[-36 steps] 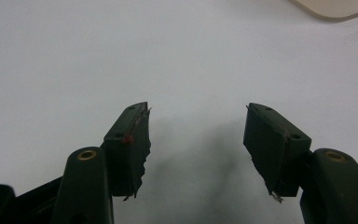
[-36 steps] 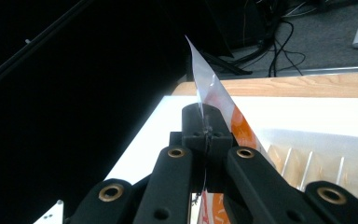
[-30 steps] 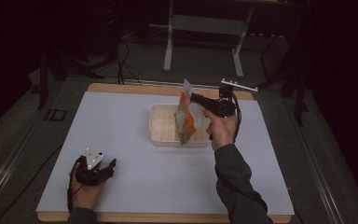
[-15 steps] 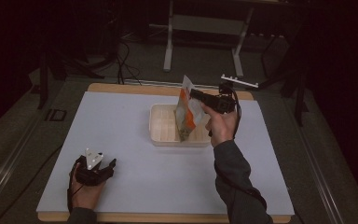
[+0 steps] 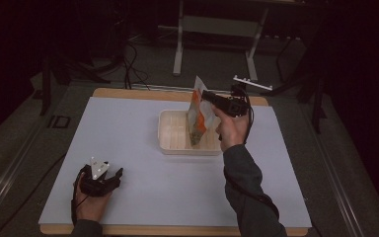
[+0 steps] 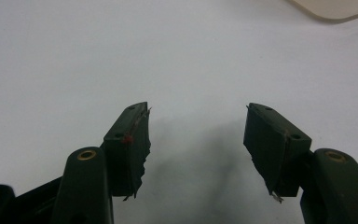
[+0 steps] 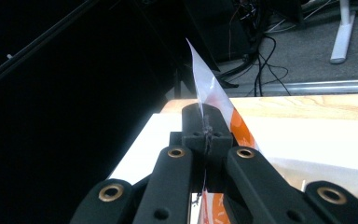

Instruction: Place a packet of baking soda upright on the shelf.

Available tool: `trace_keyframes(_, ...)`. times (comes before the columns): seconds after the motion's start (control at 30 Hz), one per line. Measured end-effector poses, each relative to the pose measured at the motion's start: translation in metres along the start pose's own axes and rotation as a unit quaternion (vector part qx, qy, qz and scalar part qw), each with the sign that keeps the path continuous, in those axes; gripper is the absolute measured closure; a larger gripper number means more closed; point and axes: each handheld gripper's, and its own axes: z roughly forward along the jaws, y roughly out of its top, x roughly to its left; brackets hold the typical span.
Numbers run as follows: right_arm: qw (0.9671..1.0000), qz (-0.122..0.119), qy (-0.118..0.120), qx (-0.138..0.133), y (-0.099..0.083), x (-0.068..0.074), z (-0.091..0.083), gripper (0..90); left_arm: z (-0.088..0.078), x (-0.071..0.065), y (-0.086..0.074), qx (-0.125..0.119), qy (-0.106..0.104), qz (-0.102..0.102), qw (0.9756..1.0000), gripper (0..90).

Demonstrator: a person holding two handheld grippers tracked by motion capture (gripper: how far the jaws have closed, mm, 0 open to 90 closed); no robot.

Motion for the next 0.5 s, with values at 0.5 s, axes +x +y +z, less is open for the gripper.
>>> trace_keyframes(0.5, 0.9997, 0.014, -0.016, -0.013, -0.004, 0.003, 0.011, 90.0, 0.000, 0.001, 0.000, -0.001, -0.001, -0.001, 1.0000, 40.3)
